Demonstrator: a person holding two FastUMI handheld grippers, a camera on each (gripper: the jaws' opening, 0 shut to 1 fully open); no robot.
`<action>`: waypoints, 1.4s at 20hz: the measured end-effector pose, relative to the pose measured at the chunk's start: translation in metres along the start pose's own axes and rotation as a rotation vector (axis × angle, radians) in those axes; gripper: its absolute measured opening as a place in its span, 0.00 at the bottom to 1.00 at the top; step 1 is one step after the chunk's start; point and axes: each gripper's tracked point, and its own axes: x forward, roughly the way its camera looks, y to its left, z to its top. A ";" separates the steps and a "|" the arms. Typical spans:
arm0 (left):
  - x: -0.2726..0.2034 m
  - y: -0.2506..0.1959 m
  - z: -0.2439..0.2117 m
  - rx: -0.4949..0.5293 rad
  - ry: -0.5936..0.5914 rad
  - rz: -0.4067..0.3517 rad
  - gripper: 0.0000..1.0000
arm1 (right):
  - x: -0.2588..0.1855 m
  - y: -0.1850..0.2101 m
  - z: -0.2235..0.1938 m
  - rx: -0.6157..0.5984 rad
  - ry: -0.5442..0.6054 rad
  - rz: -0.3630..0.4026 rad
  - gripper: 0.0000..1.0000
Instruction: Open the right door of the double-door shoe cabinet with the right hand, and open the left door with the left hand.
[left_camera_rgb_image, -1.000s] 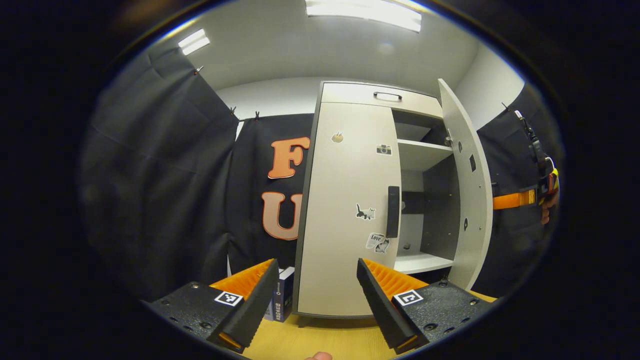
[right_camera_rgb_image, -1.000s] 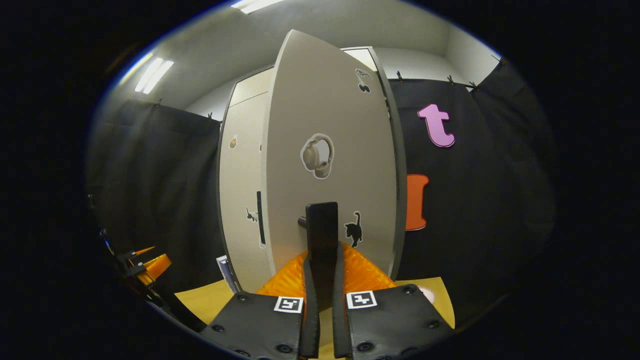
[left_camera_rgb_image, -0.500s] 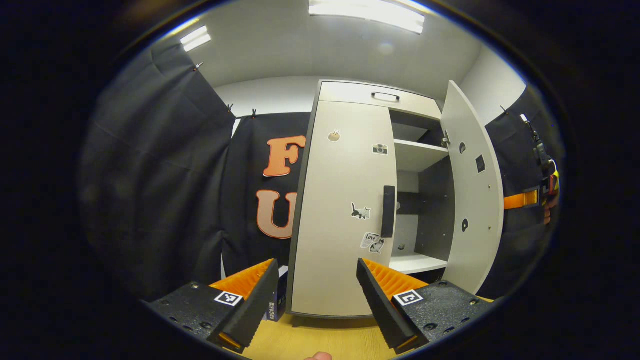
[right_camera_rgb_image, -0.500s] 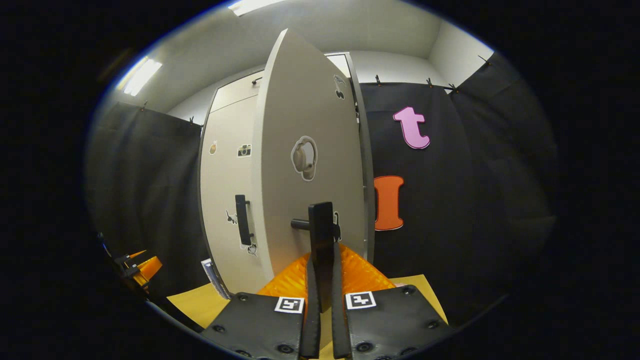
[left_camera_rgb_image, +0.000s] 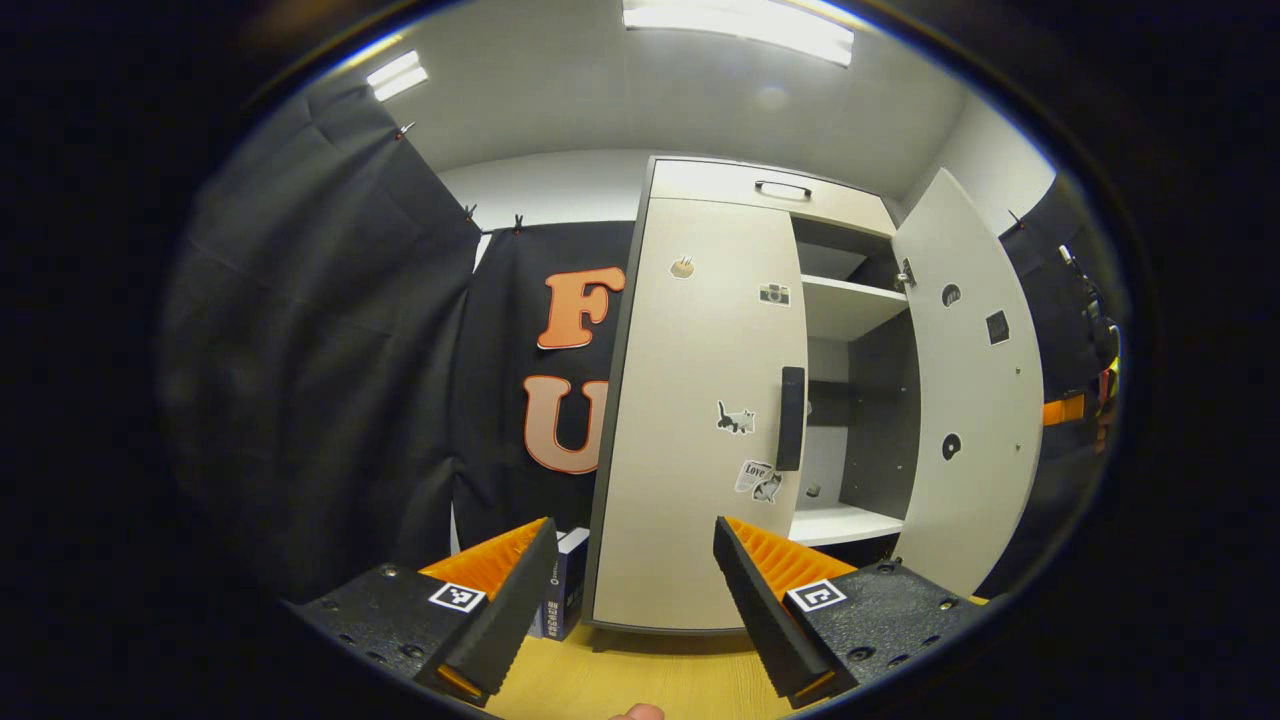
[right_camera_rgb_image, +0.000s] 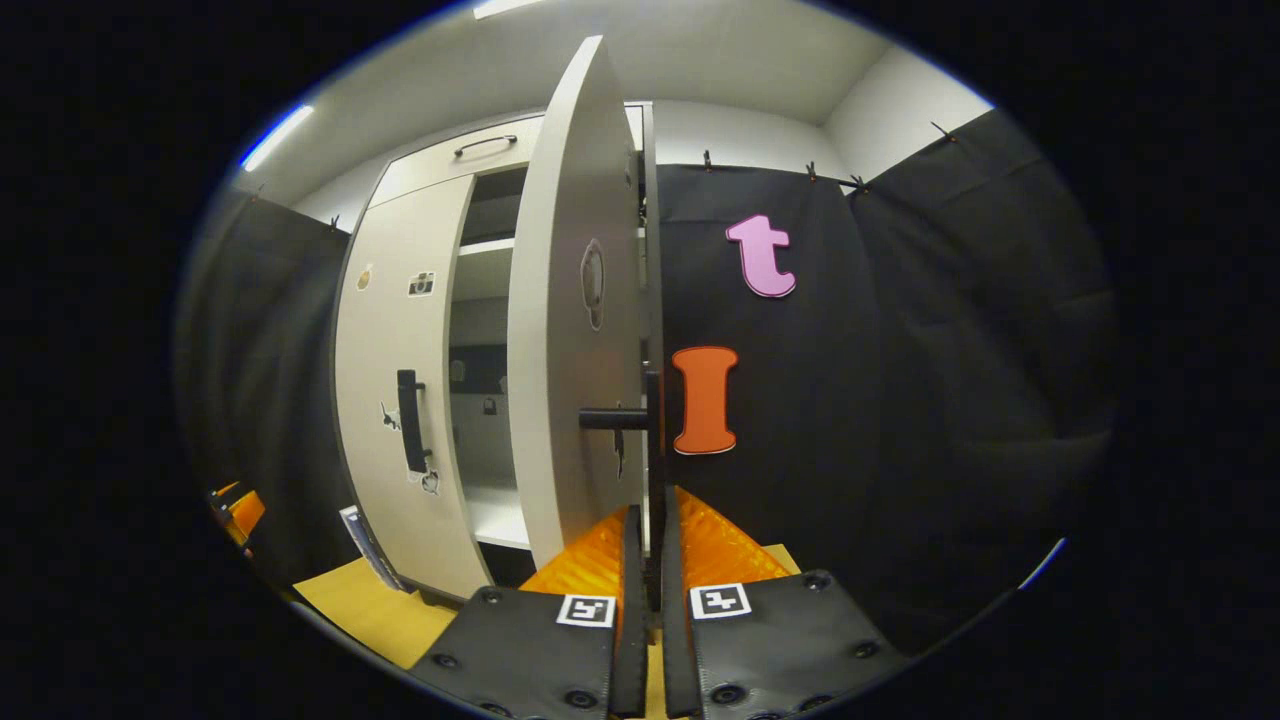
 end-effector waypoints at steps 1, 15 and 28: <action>0.000 -0.001 -0.001 -0.003 0.003 0.000 0.92 | -0.001 -0.011 0.000 -0.004 -0.002 -0.031 0.12; 0.031 -0.062 0.032 -0.056 -0.016 -0.161 0.94 | -0.075 -0.021 0.013 0.004 -0.074 -0.060 0.09; 0.140 -0.168 0.042 -0.089 0.015 -0.345 0.94 | -0.136 -0.026 -0.018 0.052 -0.102 -0.067 0.95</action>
